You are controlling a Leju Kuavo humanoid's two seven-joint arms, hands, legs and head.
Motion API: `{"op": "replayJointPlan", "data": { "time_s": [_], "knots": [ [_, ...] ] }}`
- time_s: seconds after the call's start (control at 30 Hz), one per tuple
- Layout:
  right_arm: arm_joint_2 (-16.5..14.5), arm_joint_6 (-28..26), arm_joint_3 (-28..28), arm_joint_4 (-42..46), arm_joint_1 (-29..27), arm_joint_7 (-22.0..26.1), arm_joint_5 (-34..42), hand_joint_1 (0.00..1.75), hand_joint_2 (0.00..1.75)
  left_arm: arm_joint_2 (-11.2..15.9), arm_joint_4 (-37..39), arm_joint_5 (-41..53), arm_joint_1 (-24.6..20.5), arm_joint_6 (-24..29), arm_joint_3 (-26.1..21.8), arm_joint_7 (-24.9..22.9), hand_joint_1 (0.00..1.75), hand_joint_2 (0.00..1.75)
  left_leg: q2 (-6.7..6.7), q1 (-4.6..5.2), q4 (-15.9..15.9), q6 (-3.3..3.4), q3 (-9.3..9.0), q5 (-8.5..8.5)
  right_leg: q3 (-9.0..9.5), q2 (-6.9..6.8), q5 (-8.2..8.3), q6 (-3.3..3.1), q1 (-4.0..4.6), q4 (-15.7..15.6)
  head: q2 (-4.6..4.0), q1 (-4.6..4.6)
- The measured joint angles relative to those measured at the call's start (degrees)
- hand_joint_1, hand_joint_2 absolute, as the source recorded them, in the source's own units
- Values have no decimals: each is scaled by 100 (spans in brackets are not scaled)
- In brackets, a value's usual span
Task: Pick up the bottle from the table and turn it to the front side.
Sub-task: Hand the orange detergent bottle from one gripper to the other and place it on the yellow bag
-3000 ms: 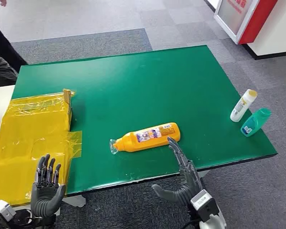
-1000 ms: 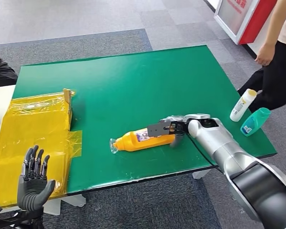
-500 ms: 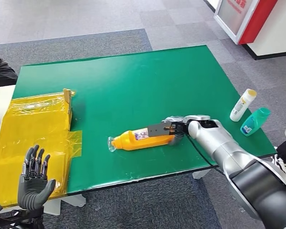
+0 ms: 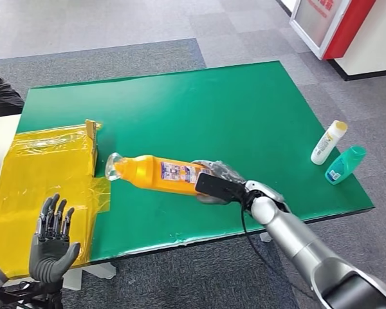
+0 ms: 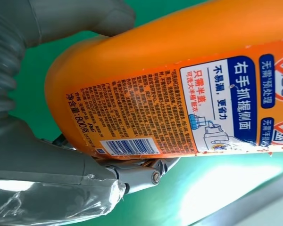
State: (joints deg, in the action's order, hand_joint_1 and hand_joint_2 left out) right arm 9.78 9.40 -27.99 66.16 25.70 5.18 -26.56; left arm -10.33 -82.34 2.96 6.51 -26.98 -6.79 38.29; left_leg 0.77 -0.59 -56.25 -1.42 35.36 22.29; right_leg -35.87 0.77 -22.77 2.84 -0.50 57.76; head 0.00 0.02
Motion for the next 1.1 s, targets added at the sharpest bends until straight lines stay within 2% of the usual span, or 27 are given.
{"op": "replayJointPlan", "data": {
  "time_s": [0.17, 0.4, 0.6, 0.83, 0.9, 0.97, 1.03, 1.1],
  "knots": [
    [-539, -111, 98, 468, -560, 381, 76, 175, 175, -2, 0, -267, -301, -10, 296, -655, 0, 175, -2, -2, 1, -7, 0, -4, -3, 0, -1, -4, 2, 3, 0, -1],
    [-1250, -148, 43, 394, -739, 651, -71, 175, 175, 63, 3, -771, -826, -59, 875, -1257, 0, 175, -1, -2, 0, -10, 0, -9, -2, 0, 3, -7, 2, 5, 0, 0],
    [-1584, -210, -17, 47, -632, 705, -241, 175, 175, 303, 62, -832, -1189, -120, 1518, -1405, 0, 175, -1, -2, 0, -10, -1, -9, -3, 0, 4, -6, 1, 6, 0, -1],
    [-1763, -312, -52, -508, -465, 781, -315, 175, 175, 699, 140, -648, -1466, 70, 2147, -1310, 0, 175, -2, -2, 0, -11, -1, -9, -4, 1, 3, -7, 2, 7, 0, -1],
    [-1798, -334, -54, -641, -440, 797, -323, 175, 175, 791, 145, -506, -1498, 202, 2276, -1248, 25, 175, -2, -2, 0, -11, 0, -8, -4, 0, 3, -7, 2, 7, 0, -1],
    [-1832, -351, -56, -759, -410, 805, -327, 175, 175, 845, 137, -374, -1509, 334, 2356, -1193, 113, 175, -2, -2, 0, -12, 0, -8, -4, 0, 3, -7, 2, 8, 0, 0],
    [-1878, -366, -56, -909, -351, 811, -327, 175, 175, 884, 97, -272, -1505, 464, 2384, -1138, 175, 175, -2, -2, 0, -12, 0, -8, -4, 1, 3, -8, 2, 8, 0, 0],
    [-1942, -386, -51, -1091, -256, 805, -332, 175, 175, 916, 32, -159, -1495, 587, 2381, -1078, 175, 175, -3, -2, 0, -12, 0, -8, -5, 1, 3, -8, 2, 8, 0, 0]
  ]
}}
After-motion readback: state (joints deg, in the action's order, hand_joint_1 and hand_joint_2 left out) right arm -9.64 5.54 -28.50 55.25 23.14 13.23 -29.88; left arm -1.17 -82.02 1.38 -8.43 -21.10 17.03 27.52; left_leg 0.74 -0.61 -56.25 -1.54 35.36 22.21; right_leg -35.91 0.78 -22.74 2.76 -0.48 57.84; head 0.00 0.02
